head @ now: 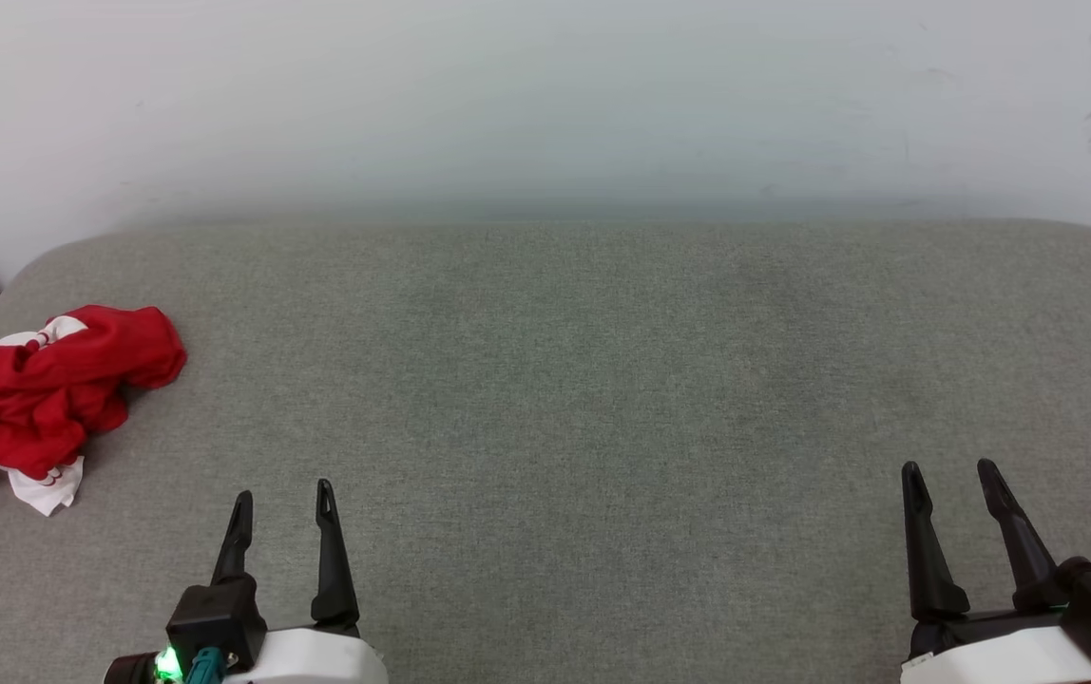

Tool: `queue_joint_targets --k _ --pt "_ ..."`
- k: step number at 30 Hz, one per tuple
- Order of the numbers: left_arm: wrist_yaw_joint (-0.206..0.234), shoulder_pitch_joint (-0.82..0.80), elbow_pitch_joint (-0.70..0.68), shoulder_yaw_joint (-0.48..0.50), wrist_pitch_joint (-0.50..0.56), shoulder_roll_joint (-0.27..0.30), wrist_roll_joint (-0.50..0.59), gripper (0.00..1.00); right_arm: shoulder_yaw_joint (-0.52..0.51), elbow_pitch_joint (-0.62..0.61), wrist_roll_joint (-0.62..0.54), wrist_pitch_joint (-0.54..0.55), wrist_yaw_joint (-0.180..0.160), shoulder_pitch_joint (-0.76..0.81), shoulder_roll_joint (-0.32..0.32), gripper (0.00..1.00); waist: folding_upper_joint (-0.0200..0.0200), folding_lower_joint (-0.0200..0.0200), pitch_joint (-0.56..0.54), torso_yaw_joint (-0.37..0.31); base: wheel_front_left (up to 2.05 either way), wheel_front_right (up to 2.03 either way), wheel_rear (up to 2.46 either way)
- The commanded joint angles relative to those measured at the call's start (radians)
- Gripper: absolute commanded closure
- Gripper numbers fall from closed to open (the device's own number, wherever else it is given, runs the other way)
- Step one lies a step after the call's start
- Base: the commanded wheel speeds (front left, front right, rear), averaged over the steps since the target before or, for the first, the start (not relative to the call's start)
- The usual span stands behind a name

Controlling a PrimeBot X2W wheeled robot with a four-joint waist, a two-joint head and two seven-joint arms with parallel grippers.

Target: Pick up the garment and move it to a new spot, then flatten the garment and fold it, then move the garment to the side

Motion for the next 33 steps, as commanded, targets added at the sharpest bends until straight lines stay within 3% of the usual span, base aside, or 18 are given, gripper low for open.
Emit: queue_joint_targets --k 1,12,24,33 --pt "-0.002 0.011 -0.001 0.002 -0.008 -0.001 0.019 0.00 -0.002 -0.006 -0.016 -0.007 0.000 0.011 -0.001 0.00 0.0000 0.0000 0.000 0.000 0.00 0.00 0.00" --pt "-0.002 0.018 0.008 0.005 -0.027 -0.004 0.072 0.00 -0.001 0.004 -0.042 -0.026 0.000 0.026 0.000 0.00 0.0000 0.0000 0.004 0.000 0.00 0.00 0.00" --pt "-0.004 0.015 0.023 0.001 -0.026 -0.004 0.033 0.00 -0.003 0.016 -0.015 -0.024 0.000 0.032 0.000 0.00 0.0000 0.0000 0.008 0.003 0.00 0.00 0.00" --pt "-0.001 0.001 0.029 0.011 -0.025 -0.004 0.028 0.00 0.011 0.005 -0.032 -0.024 0.000 0.035 0.000 0.00 0.0000 0.0000 0.010 0.058 0.00 0.00 0.00"
